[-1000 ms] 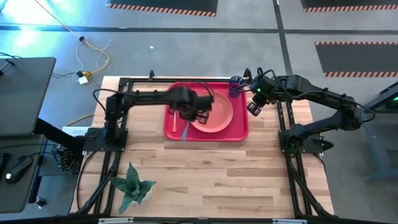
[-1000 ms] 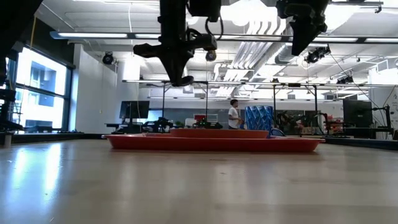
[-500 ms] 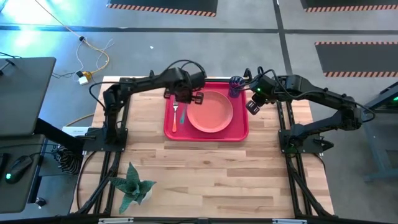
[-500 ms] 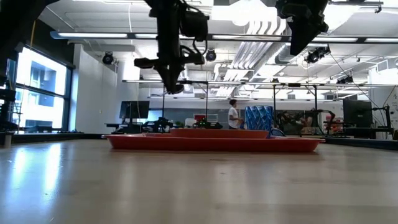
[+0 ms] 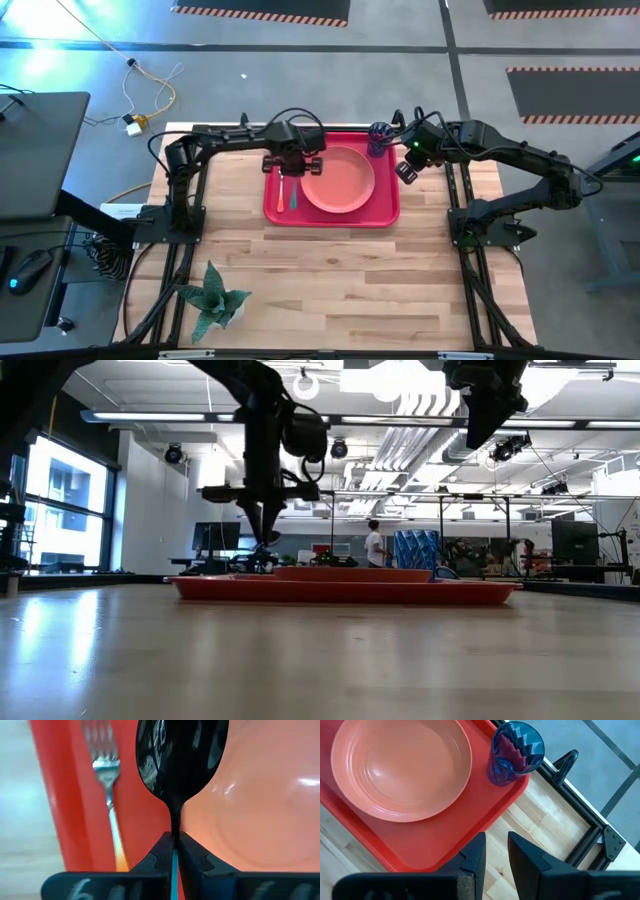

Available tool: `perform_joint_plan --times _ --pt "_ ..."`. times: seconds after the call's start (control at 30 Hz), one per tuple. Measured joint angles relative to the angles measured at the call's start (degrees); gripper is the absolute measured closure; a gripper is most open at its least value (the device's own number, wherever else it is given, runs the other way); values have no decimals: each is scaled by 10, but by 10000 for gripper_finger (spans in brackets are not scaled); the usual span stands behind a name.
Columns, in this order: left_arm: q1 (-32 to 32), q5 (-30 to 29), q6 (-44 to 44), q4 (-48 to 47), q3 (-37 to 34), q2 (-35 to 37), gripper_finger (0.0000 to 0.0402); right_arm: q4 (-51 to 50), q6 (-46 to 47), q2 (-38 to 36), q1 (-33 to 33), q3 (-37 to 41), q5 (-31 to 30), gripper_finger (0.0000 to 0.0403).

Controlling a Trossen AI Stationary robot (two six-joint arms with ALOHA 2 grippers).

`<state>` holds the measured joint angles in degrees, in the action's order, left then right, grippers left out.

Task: Pick and place plate/cup/fork/spoon on tray
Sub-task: Put the blue spoon on the red serving tray to the left of the orange plate

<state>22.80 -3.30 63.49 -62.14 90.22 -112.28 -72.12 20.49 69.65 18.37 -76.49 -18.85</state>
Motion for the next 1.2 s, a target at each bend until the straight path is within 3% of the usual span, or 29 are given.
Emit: perform_joint_plan --times 0.5,1.2 --pt "10 22 48 66 -71 0 398 0 -12 0 0 0 2 329" --pt "36 60 -7 115 -119 0 394 0 31 0 0 0 2 329"
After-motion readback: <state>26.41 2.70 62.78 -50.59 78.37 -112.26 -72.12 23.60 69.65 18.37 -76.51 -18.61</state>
